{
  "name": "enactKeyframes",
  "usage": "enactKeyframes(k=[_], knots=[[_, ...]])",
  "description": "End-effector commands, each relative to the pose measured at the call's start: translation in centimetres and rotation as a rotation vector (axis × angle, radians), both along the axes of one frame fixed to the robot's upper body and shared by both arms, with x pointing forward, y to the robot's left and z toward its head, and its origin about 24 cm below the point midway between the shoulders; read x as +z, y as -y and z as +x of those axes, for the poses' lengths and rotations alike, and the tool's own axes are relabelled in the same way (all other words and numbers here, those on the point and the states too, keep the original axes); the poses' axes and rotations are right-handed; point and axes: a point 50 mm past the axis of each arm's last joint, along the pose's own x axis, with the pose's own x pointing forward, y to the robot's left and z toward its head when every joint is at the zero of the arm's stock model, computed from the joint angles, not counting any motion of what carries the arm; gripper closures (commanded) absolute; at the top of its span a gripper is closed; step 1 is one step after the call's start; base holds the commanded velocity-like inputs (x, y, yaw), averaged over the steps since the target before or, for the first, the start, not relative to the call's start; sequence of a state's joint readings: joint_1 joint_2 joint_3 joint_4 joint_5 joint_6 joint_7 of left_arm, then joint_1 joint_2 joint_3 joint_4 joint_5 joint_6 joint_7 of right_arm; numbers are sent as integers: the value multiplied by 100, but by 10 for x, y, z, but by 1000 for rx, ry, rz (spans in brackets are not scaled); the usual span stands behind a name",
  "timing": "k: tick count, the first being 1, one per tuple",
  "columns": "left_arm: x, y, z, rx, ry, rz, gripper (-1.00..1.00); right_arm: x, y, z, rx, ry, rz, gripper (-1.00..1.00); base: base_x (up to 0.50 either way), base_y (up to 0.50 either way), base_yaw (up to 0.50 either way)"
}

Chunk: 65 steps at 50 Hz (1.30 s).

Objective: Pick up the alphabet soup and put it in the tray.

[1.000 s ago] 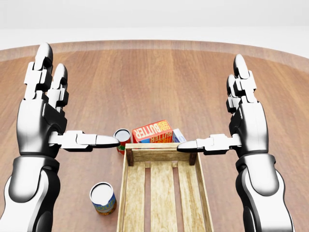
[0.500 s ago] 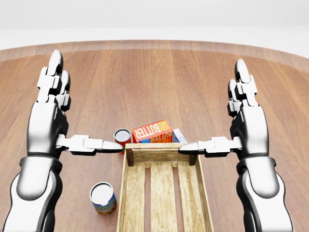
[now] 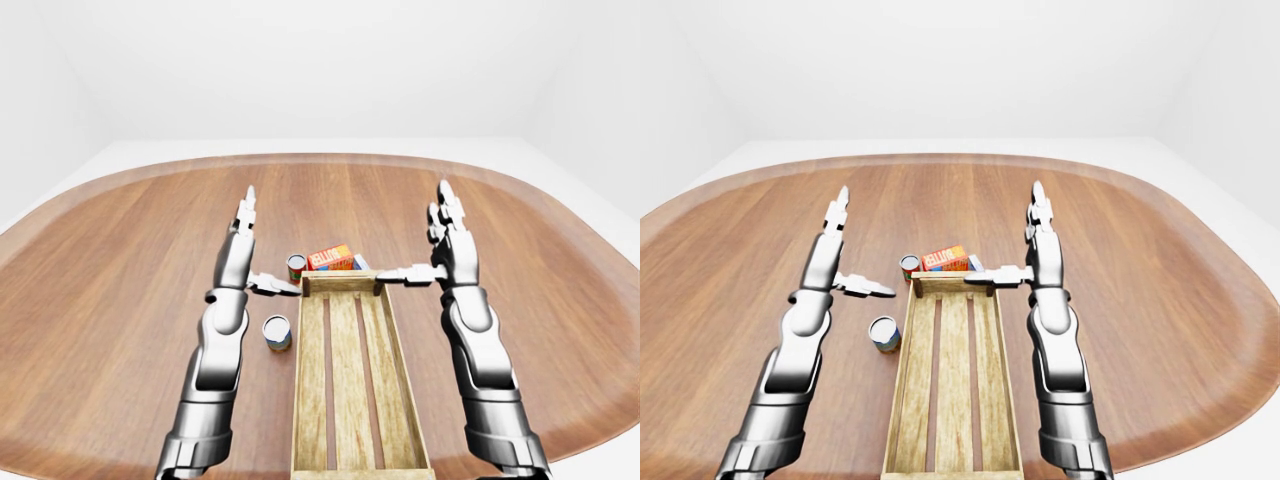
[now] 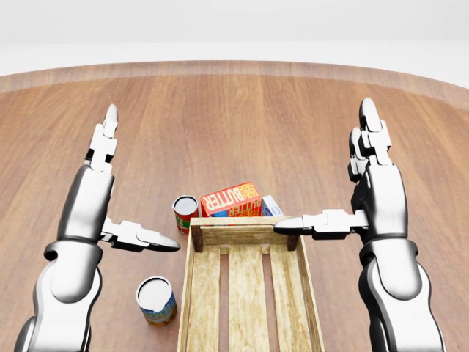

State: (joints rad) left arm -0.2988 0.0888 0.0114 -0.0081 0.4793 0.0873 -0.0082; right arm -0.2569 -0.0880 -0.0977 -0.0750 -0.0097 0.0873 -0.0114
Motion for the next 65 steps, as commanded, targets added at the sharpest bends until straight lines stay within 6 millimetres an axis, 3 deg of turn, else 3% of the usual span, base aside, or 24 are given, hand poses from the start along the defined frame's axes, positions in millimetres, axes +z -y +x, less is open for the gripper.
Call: enactKeyframes(k=[1,23,33,50,65], knots=[[3,-8,1,55,10,161,-100,-4,1,0,-5,-15,-2,-100,0,0,0],[8,-9,1,106,38,359,-100,-7,2,1,-7,-29,9,-100,0,0,0],[-14,-8,4,106,-58,505,-100,-5,2,0,-11,-20,8,-100,0,0,0],[-36,-7,-13,64,-199,742,-100,-4,7,-1,-18,-14,26,-100,0,0,0],[-63,-13,-25,60,-307,778,-100,-6,8,-1,-24,-23,36,-100,0,0,0]])
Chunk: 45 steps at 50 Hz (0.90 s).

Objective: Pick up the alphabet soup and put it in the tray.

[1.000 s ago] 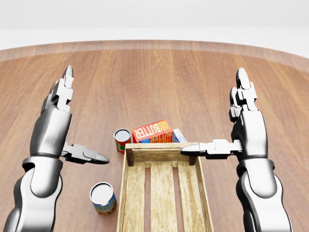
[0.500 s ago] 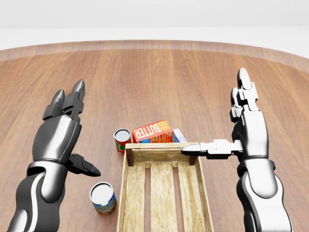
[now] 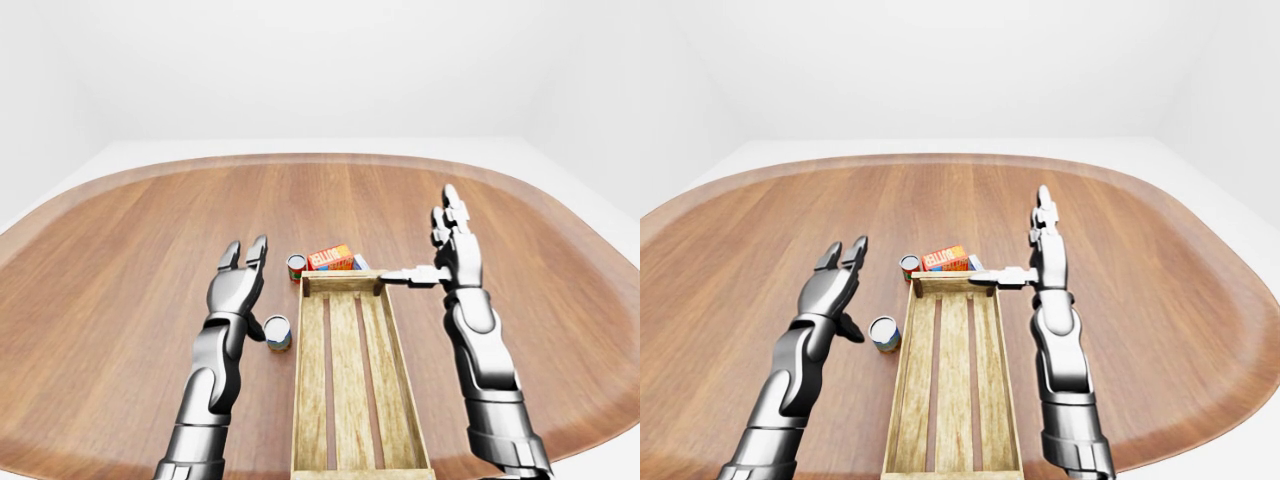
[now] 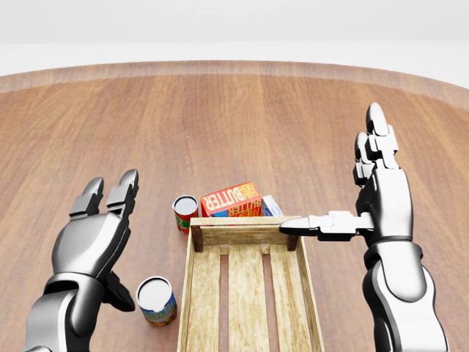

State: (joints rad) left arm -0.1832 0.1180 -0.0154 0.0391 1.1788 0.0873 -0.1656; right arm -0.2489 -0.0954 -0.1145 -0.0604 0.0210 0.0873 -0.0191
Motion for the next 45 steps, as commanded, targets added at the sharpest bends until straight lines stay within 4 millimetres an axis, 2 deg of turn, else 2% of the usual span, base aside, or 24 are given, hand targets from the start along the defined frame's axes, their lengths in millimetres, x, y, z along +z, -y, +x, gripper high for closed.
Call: enactKeyframes(k=[1,45], knots=[[-17,-3,-8,15,-73,38,-100,-1,2,0,-6,-5,8,-100,0,0,0],[-74,2,6,45,-183,21,-100,-5,5,1,-14,-24,17,-100,0,0,0]])
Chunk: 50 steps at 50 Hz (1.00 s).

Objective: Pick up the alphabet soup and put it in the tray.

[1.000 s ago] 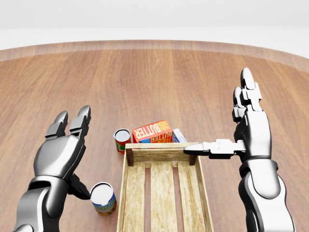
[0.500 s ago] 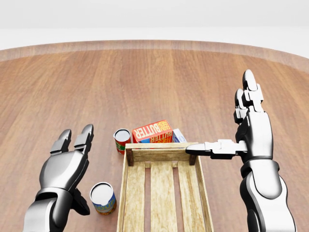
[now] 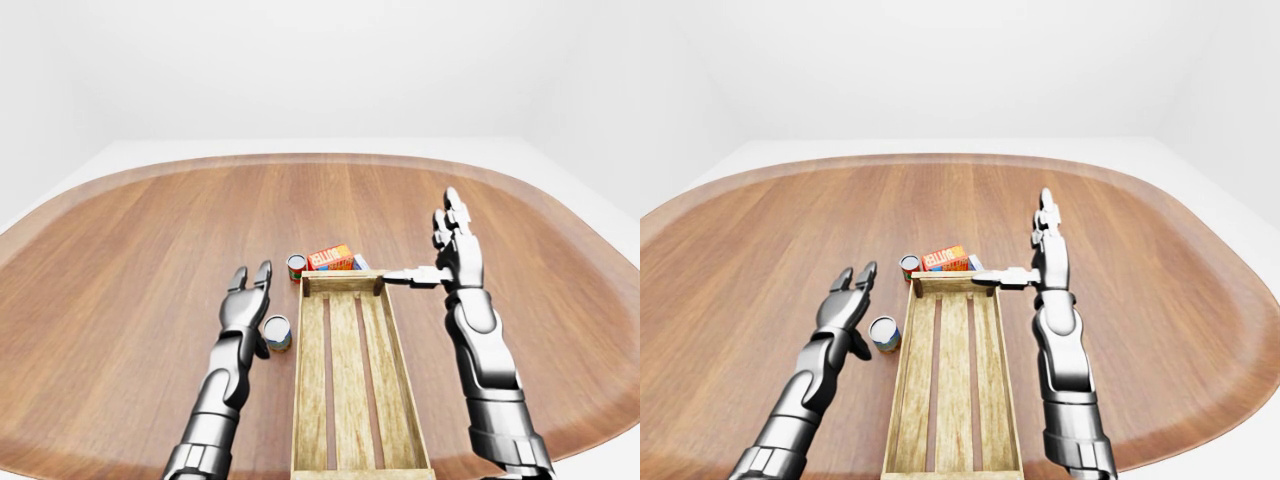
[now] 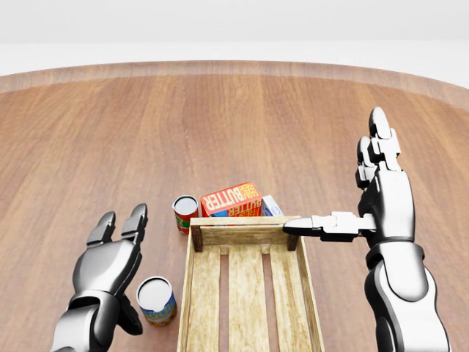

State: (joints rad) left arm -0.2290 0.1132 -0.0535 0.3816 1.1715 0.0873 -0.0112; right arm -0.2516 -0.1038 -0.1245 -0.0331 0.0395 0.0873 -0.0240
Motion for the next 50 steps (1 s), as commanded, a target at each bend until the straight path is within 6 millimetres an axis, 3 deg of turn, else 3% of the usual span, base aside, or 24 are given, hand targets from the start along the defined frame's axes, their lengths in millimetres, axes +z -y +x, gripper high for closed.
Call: enactKeyframes(k=[1,23,50], knots=[[-15,1,2,13,-34,-1,-100,0,1,0,-2,-2,2,-100,0,0,0],[-37,3,0,11,-78,47,-100,0,2,-1,-2,0,6,-100,0,0,0],[-56,0,17,90,-171,53,-100,1,2,-1,2,3,4,-100,0,0,0]])
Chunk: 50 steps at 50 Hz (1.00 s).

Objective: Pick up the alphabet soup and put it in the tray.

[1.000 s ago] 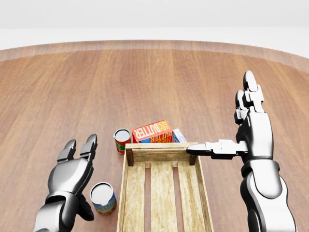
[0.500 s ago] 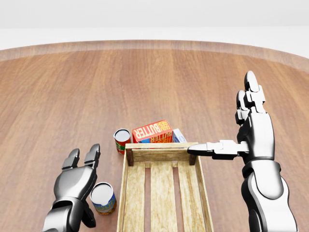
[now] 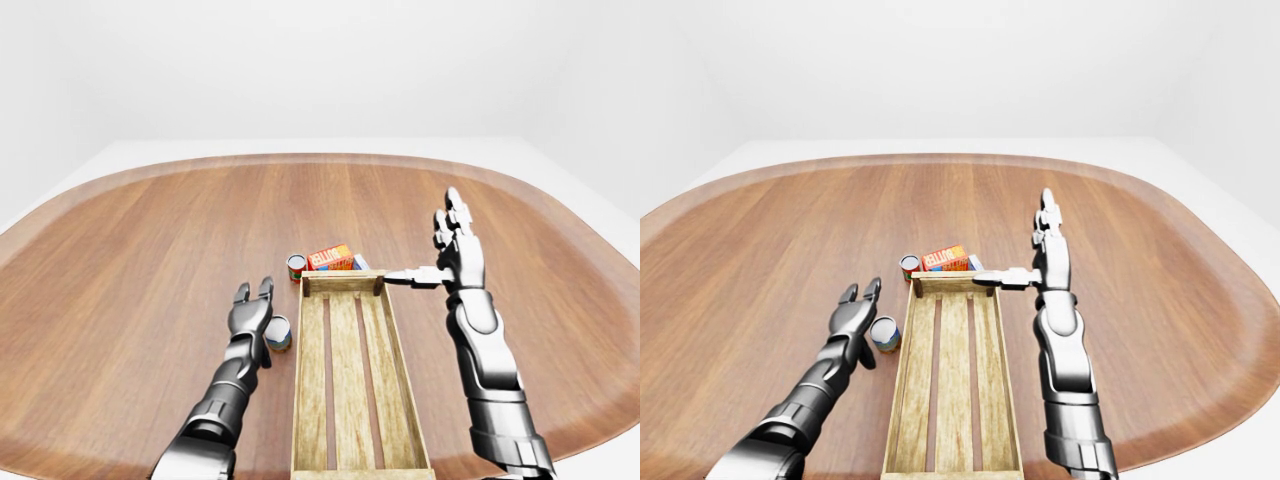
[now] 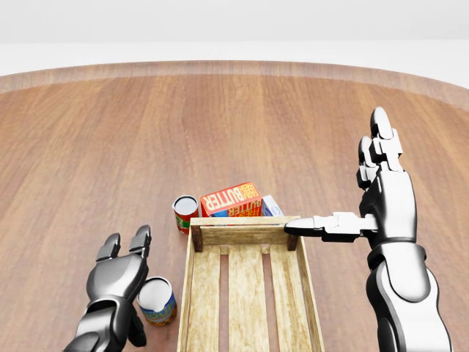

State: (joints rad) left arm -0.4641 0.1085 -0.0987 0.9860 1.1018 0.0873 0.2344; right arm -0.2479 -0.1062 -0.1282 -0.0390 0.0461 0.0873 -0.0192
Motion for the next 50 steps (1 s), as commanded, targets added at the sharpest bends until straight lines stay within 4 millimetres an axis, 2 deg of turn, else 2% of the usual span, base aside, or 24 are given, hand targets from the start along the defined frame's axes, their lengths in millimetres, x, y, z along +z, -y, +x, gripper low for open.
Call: enactKeyframes(k=[1,10,31,48,49,50], knots=[[-5,0,5,31,-33,6,-100,0,1,0,0,0,0,-100,0,0,0],[-8,4,3,23,-47,4,-100,-1,1,0,0,-7,0,-100,0,0,0],[-21,29,-10,-55,-76,21,-100,-4,2,1,-2,-18,3,-100,0,0,0],[-21,22,-7,-30,-104,26,-100,-5,3,0,-3,-20,5,-100,0,0,0],[-21,21,-7,-22,-123,15,24,-5,3,0,-3,-20,5,-100,0,0,0],[-22,20,-7,-22,-143,15,100,-5,3,0,-3,-21,5,-100,0,0,0]])
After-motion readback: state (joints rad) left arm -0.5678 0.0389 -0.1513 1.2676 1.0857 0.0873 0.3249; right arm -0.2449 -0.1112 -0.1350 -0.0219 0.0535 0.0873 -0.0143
